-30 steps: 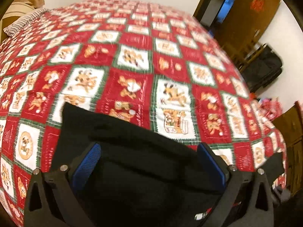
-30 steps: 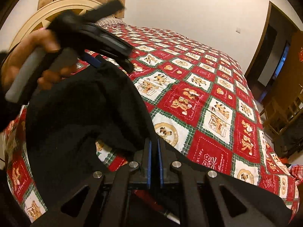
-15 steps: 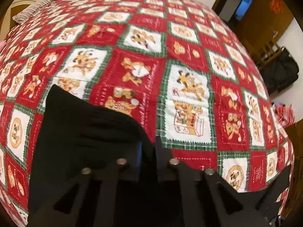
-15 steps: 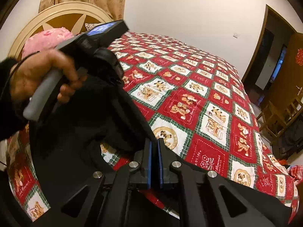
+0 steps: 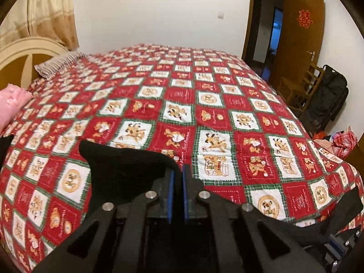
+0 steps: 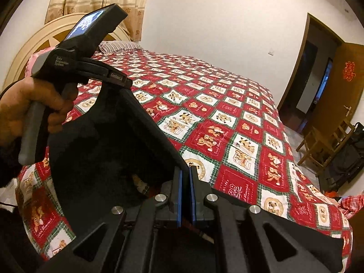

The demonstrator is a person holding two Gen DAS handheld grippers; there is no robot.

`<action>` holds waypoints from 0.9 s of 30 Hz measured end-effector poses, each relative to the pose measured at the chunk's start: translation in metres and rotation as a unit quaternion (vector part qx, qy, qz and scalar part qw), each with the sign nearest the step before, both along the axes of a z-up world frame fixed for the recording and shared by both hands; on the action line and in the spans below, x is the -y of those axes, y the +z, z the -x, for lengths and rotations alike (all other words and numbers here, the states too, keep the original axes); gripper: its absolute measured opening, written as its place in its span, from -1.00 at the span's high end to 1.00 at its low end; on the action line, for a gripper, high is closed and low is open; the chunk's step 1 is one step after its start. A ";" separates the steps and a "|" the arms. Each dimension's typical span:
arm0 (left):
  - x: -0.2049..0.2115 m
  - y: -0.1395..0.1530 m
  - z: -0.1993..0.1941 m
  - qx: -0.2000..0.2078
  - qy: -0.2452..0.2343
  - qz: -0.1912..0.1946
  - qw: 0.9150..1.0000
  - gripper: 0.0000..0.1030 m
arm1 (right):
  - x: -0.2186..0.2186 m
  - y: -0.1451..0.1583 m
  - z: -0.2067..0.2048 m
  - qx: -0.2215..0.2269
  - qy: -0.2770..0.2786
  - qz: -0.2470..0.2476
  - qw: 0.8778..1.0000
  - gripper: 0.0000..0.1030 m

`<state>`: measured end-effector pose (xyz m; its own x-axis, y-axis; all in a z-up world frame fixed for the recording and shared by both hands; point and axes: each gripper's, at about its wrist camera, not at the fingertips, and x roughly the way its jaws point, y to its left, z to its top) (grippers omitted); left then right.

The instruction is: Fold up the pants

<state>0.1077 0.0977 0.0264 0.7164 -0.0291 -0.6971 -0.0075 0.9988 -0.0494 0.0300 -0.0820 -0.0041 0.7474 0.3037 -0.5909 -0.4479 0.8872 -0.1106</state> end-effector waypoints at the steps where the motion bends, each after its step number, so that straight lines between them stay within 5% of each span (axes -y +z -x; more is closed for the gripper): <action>1: -0.001 0.002 0.005 0.005 0.002 0.000 1.000 0.86 | 0.000 0.001 0.002 0.002 -0.001 -0.001 1.000 0.89; 14: -0.016 0.010 0.059 0.050 0.008 0.037 0.998 0.86 | -0.006 -0.011 0.043 0.010 -0.005 -0.007 1.000 0.89; 27: -0.055 -0.048 0.134 0.083 0.040 0.093 0.991 0.86 | -0.036 -0.065 0.088 -0.032 0.047 0.015 0.998 1.00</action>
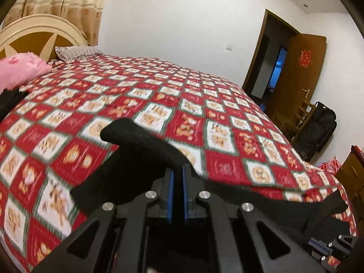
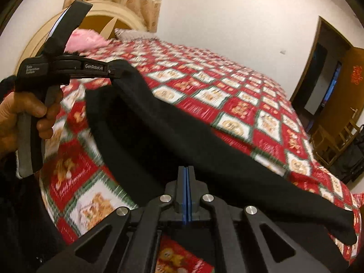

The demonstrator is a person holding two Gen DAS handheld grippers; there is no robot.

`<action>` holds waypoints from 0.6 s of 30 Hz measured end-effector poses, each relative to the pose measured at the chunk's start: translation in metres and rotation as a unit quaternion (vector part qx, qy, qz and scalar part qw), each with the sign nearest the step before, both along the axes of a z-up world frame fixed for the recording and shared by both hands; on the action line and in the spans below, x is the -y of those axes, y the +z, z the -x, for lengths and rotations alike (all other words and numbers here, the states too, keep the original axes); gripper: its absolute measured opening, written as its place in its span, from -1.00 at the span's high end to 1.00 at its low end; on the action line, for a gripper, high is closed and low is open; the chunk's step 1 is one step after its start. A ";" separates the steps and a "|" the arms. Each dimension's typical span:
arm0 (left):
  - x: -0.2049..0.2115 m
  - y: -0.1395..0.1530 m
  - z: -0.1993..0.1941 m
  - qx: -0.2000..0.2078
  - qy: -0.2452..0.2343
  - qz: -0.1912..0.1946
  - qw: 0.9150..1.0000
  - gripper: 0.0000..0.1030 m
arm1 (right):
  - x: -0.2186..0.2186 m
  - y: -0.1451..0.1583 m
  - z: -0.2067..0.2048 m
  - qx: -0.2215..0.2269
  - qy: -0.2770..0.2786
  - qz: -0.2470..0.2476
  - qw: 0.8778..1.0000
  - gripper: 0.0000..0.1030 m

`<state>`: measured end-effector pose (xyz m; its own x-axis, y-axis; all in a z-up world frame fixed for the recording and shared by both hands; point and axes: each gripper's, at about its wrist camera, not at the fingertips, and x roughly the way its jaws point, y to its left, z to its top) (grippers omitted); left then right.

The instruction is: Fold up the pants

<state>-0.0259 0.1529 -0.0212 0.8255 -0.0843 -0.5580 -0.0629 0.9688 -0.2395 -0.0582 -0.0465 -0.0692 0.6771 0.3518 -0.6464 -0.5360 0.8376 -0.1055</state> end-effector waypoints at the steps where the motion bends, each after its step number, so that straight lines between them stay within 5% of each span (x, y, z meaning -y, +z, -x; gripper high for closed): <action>1: -0.002 -0.006 0.004 -0.004 0.003 -0.003 1.000 0.86 | -0.001 -0.004 0.000 -0.010 0.006 -0.004 1.000 1.00; 5: -0.010 -0.030 0.014 -0.035 0.008 -0.006 0.999 0.78 | 0.000 -0.005 0.002 -0.024 0.017 -0.021 0.999 1.00; 7: -0.012 -0.037 0.015 -0.056 0.007 -0.009 0.998 0.74 | 0.011 0.002 -0.002 -0.039 0.008 -0.059 0.997 0.99; 9: -0.016 -0.040 0.016 -0.067 0.006 -0.003 0.998 0.49 | 0.029 0.008 -0.012 -0.078 -0.007 -0.116 0.990 0.98; 12: -0.025 -0.034 0.018 -0.060 0.017 -0.010 0.998 0.07 | 0.076 0.005 -0.024 -0.140 -0.065 -0.219 0.963 0.97; 16: -0.033 -0.026 0.018 -0.049 0.014 -0.018 0.999 -0.20 | 0.128 -0.006 -0.031 -0.198 -0.141 -0.309 0.919 0.90; 17: -0.034 -0.027 0.017 -0.050 0.012 -0.013 0.999 -0.21 | 0.137 -0.008 -0.032 -0.201 -0.154 -0.320 0.913 0.80; 18: -0.036 -0.028 0.016 -0.051 0.011 -0.008 0.999 -0.21 | 0.147 -0.008 -0.033 -0.199 -0.171 -0.336 0.905 0.43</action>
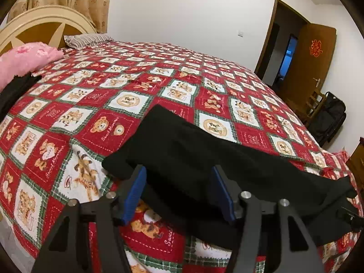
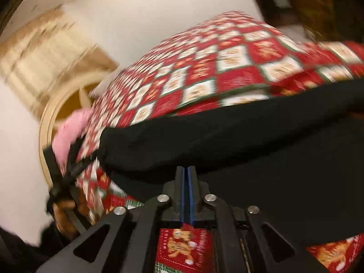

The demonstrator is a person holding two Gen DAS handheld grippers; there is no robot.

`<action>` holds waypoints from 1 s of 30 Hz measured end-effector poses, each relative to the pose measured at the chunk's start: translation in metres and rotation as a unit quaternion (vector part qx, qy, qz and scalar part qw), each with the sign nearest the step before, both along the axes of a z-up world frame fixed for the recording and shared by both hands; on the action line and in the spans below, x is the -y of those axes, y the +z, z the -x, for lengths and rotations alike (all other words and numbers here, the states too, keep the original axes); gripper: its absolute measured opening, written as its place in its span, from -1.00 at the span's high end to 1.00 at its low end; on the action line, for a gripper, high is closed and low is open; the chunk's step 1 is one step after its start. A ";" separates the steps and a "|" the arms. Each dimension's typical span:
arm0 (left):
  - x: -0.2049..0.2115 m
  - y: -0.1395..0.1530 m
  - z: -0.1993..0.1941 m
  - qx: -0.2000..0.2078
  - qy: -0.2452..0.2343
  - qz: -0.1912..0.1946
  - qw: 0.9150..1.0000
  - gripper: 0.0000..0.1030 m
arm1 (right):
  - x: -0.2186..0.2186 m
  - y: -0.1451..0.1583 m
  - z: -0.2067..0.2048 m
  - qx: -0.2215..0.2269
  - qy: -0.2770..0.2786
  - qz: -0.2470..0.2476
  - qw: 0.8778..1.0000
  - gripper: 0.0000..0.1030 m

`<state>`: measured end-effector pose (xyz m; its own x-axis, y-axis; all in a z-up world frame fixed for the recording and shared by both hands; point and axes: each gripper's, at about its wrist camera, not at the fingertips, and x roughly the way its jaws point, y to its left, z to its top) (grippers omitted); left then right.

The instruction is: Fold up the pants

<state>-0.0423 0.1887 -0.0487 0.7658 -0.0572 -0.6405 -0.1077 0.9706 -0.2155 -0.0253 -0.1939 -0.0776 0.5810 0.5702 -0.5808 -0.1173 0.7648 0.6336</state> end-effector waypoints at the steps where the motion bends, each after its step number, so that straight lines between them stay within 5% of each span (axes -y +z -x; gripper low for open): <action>1: -0.002 -0.002 -0.002 -0.004 -0.003 0.007 1.000 -0.21 | 0.006 0.002 0.000 0.001 -0.014 -0.009 1.000 0.15; 2: -0.003 -0.003 -0.004 -0.006 -0.004 0.008 1.000 -0.21 | 0.013 0.002 -0.002 0.003 -0.033 -0.021 0.999 -0.33; 3: -0.004 -0.004 -0.006 -0.008 -0.003 0.008 1.000 -0.21 | 0.019 0.003 -0.004 0.006 -0.051 -0.032 0.998 -0.45; 6: -0.008 -0.006 -0.010 -0.015 -0.004 0.013 1.000 -0.21 | 0.023 0.010 -0.019 0.000 -0.071 -0.015 0.997 -0.45; 9: -0.009 -0.006 -0.013 -0.019 -0.002 0.014 1.000 -0.30 | 0.007 0.029 -0.033 0.008 -0.097 0.126 0.987 -0.41; 12: -0.011 -0.009 -0.017 -0.033 0.000 0.029 0.999 -0.30 | -0.039 0.060 -0.023 0.137 0.008 0.275 0.952 -0.41; 15: -0.015 -0.005 -0.014 -0.024 0.002 0.018 1.000 -0.30 | -0.077 0.057 -0.021 0.157 0.151 0.328 0.919 -0.41; 18: -0.023 -0.002 -0.016 -0.024 0.011 0.009 1.000 -0.30 | -0.099 0.041 -0.018 0.170 0.238 0.376 0.879 -0.41; 23: -0.046 0.003 -0.020 -0.032 0.029 0.019 0.999 -0.41 | -0.091 0.012 -0.047 0.122 0.269 0.375 0.878 -0.41; 24: -0.048 0.003 -0.021 -0.034 0.029 0.017 0.999 -0.41 | -0.088 0.007 -0.056 0.112 0.270 0.376 0.879 -0.28; 27: -0.055 0.005 -0.027 -0.040 0.027 0.020 0.999 -0.44 | -0.078 -0.007 -0.068 0.070 0.274 0.356 0.891 0.72; 30: -0.058 0.000 -0.037 -0.049 0.022 0.044 0.998 -0.49 | -0.076 -0.007 -0.061 0.079 0.263 0.349 0.896 0.93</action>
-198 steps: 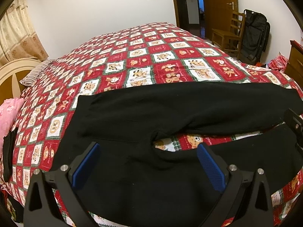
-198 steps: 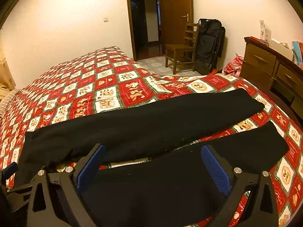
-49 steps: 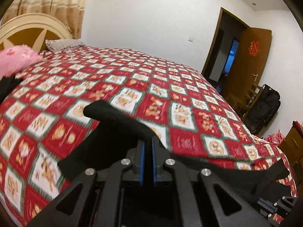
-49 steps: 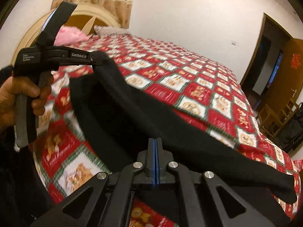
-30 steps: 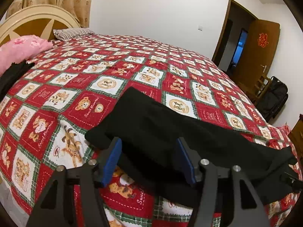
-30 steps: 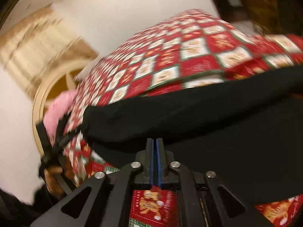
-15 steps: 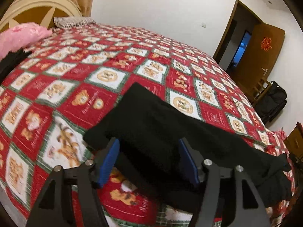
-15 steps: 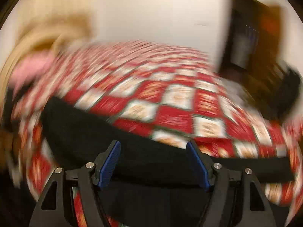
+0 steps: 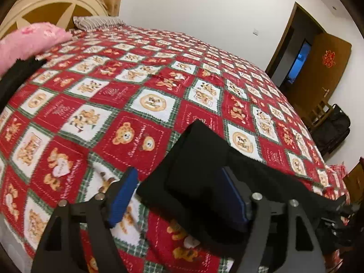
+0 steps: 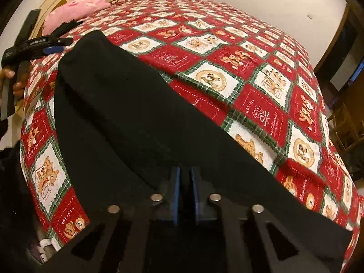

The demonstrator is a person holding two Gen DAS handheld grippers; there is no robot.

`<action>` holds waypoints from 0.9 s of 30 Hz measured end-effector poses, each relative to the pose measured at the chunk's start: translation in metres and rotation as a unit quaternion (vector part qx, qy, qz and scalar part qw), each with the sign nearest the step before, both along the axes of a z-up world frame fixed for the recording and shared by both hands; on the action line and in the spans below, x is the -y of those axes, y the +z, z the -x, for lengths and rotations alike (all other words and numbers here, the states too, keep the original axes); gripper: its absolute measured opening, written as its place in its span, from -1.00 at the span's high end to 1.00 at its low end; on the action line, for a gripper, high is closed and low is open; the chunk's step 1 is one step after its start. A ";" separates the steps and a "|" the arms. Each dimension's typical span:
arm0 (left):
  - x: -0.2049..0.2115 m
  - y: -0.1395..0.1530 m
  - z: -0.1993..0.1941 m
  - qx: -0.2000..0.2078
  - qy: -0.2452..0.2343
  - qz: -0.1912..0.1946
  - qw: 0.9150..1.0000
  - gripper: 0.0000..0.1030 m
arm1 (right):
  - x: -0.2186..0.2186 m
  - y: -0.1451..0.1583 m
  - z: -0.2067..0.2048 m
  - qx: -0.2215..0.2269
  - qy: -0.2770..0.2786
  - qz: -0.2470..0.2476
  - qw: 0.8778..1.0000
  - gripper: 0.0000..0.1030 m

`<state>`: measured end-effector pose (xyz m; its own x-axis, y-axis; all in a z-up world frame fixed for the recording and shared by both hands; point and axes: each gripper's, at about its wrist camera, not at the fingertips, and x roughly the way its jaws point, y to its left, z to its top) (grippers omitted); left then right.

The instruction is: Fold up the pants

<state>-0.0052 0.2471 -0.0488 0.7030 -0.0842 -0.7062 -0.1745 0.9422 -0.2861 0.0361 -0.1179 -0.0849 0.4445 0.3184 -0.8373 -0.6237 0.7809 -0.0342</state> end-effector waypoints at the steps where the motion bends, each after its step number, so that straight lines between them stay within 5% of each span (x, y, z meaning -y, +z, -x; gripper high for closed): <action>1: 0.001 -0.003 -0.004 -0.004 -0.003 0.011 1.000 -0.49 | -0.001 0.000 0.004 0.005 -0.002 -0.002 1.000 0.93; 4: 0.010 -0.007 -0.009 -0.006 -0.024 0.045 0.999 -0.47 | -0.005 0.012 0.018 0.028 -0.004 -0.006 1.000 0.94; 7: 0.017 -0.009 -0.015 -0.008 -0.036 0.066 0.997 0.17 | -0.005 0.028 0.036 0.047 -0.001 -0.010 0.999 0.94; 9: 0.016 -0.010 -0.019 -0.011 -0.035 0.084 0.996 0.77 | -0.007 0.035 0.046 0.050 0.002 -0.012 0.999 0.95; 10: 0.014 -0.010 -0.021 -0.011 -0.033 0.096 0.995 0.86 | -0.009 0.037 0.052 0.047 0.006 -0.015 0.999 0.95; 16: -0.002 0.007 -0.011 0.015 -0.014 0.091 0.996 0.90 | -0.018 0.027 0.083 0.017 0.028 -0.033 0.999 0.95; 21: -0.006 0.013 0.001 0.006 -0.011 0.009 1.000 0.90 | -0.021 0.008 0.084 -0.035 0.039 -0.047 0.998 0.94; 24: 0.007 0.007 0.007 -0.013 -0.050 0.013 0.999 0.65 | -0.024 -0.004 0.086 -0.038 0.031 -0.014 0.999 0.94; 27: 0.017 -0.006 0.004 -0.032 -0.076 0.049 0.995 0.39 | -0.009 0.006 0.078 -0.036 -0.009 -0.070 0.997 0.93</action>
